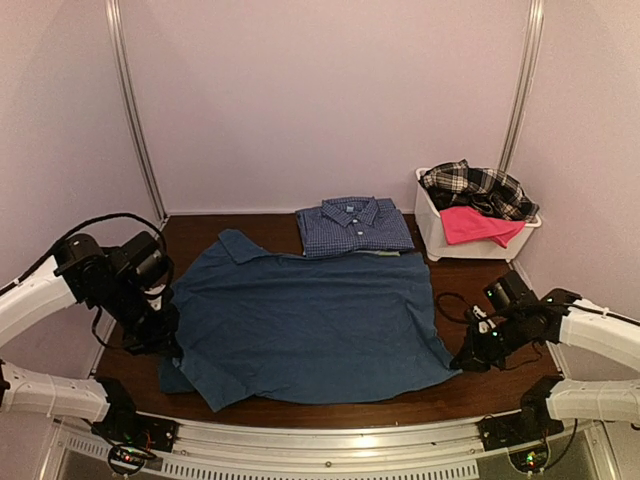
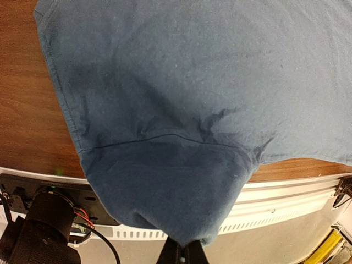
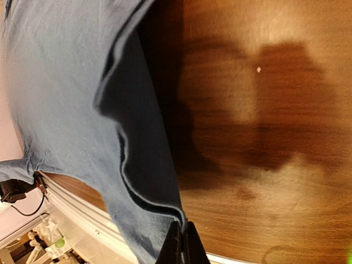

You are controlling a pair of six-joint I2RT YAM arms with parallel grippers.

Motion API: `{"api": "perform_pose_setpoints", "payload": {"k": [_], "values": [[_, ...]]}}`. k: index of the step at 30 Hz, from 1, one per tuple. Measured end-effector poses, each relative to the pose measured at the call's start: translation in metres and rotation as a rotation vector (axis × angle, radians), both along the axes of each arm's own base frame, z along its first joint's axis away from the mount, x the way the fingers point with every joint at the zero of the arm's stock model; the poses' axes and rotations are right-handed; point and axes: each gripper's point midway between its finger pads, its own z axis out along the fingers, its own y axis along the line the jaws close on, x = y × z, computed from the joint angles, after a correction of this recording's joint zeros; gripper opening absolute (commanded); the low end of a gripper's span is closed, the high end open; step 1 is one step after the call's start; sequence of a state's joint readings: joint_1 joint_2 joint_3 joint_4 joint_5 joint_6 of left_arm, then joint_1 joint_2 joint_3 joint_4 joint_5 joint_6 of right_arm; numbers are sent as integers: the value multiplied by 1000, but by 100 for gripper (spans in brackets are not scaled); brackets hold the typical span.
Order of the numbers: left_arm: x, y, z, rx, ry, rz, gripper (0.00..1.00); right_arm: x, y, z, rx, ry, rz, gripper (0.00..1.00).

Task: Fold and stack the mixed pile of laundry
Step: Pick up the flattened T-shirt from the center of the board.

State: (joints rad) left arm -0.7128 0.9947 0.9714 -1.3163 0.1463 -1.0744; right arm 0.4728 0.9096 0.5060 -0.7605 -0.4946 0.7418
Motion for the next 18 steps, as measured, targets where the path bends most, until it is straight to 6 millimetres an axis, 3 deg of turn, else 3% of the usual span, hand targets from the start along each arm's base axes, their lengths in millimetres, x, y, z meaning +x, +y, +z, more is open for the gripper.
{"api": "perform_pose_setpoints", "payload": {"k": [4, 11, 18], "values": [[6, -4, 1, 16, 9, -22, 0, -8, 13, -7, 81, 83, -13, 0], [37, -6, 27, -12, -61, -16, 0, -5, 26, -2, 160, 115, -25, 0], [81, 6, 44, 39, -92, -28, 0, 19, 25, 13, 183, 97, -83, 0]]}}
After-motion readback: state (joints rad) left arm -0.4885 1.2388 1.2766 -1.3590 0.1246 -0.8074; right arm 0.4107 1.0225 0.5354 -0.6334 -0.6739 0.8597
